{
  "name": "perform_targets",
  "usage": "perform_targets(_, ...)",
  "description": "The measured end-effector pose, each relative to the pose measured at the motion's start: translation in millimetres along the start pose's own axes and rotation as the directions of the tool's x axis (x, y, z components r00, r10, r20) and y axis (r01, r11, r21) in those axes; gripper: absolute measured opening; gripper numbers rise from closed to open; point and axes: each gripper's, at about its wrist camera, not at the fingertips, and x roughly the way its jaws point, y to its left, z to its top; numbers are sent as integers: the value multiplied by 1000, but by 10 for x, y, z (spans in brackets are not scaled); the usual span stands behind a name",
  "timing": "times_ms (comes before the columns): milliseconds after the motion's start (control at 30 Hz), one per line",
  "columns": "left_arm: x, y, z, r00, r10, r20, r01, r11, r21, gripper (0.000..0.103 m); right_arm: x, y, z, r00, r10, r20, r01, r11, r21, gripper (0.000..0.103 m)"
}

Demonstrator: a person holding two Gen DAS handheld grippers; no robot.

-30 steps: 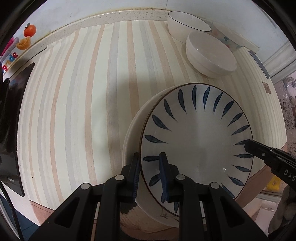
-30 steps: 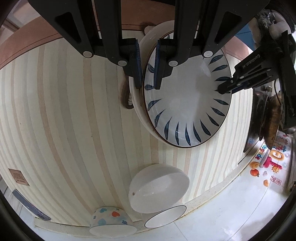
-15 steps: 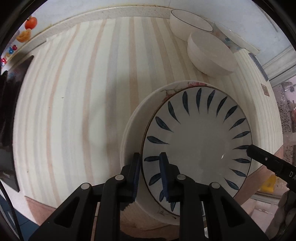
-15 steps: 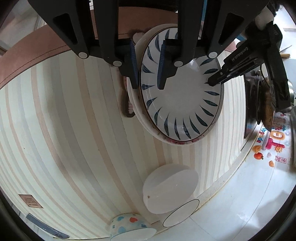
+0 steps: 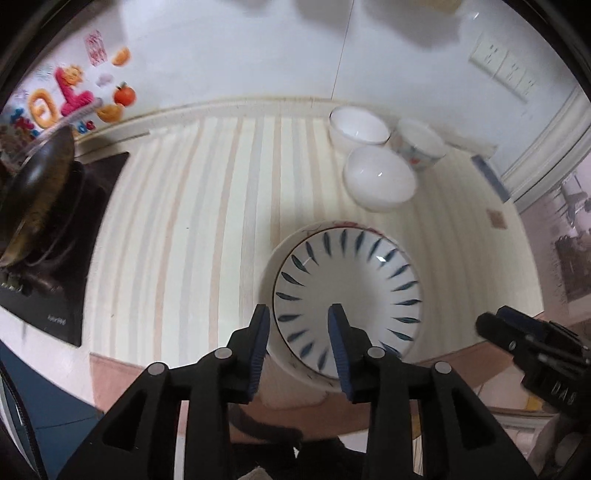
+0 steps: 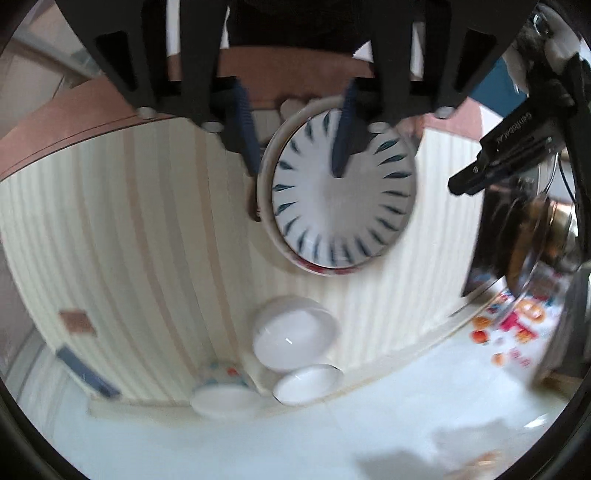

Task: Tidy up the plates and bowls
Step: 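Lower the plate stack beside the cat cushion and open both grippers, then move both grippers toward the plain white bowl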

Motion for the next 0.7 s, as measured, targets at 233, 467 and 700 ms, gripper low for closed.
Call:
perform_targets(233, -618, -188, -218, 999, -3, 54, 2, 1000, 8, 80, -733, 300, -316, 996, 47, 81, -36, 991, -127, 86)
perform_targets(467, -961, -311, -439, 996, 15, 84, -15, 1000, 8, 86, -1188, 308, -595, 991, 73, 114, -58, 990, -130, 94)
perform_targets(700, -1134, -320, -571, 993, 28, 118, -24, 999, -35, 86, -1492, 253, -751, 985, 71, 157, -49, 988, -143, 96)
